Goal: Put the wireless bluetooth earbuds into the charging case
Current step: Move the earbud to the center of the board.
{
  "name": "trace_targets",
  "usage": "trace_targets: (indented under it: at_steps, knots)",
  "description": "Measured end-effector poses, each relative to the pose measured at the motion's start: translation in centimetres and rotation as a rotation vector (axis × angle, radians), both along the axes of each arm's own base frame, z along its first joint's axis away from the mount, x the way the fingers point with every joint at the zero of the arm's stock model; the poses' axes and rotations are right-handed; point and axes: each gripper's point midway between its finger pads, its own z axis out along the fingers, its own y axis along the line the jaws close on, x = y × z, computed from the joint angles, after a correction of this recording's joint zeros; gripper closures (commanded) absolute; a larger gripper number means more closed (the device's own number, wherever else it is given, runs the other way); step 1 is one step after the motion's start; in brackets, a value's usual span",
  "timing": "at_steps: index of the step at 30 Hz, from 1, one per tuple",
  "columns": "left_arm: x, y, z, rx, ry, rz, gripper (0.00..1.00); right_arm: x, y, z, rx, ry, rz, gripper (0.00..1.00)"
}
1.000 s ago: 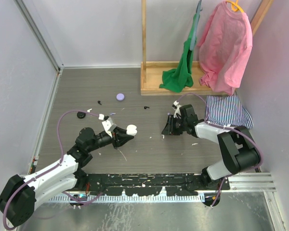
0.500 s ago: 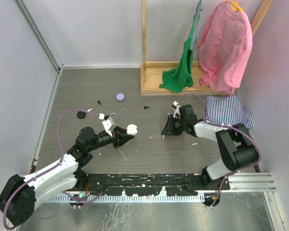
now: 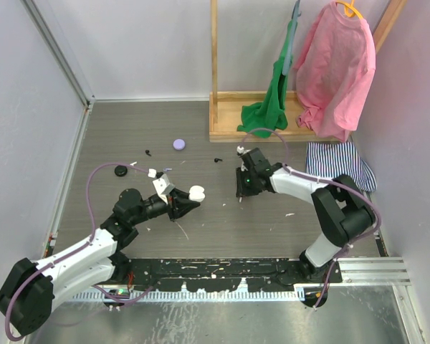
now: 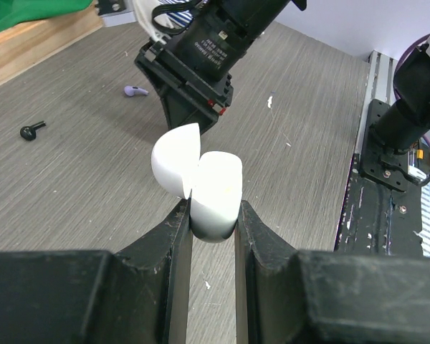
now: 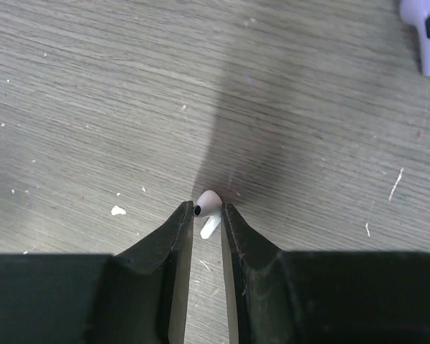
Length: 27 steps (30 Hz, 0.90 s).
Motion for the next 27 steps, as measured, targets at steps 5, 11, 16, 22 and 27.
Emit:
trace_targets:
  at_steps: [5,11,16,22,27]
  knots:
    - [0.0,0.0,0.0,0.000,0.000,0.000,1.00,0.1,1.3,0.0,-0.165,-0.016,0.053,0.74]
    - [0.0,0.0,0.1,-0.001,-0.001,0.000,1.00,0.5,1.6,0.1,-0.378,-0.032,0.090,0.73]
    - [0.0,0.0,0.1,-0.001,-0.001,0.000,1.00,0.3,1.1,-0.4,-0.569,-0.028,0.135,0.70]
    - [0.0,0.0,0.1,-0.002,-0.002,0.000,1.00,-0.2,0.4,-0.3,-0.733,-0.033,0.176,0.67]
    - [0.0,0.0,0.1,-0.002,-0.002,0.000,1.00,-1.0,-0.2,-0.1,-0.776,-0.016,0.202,0.64]
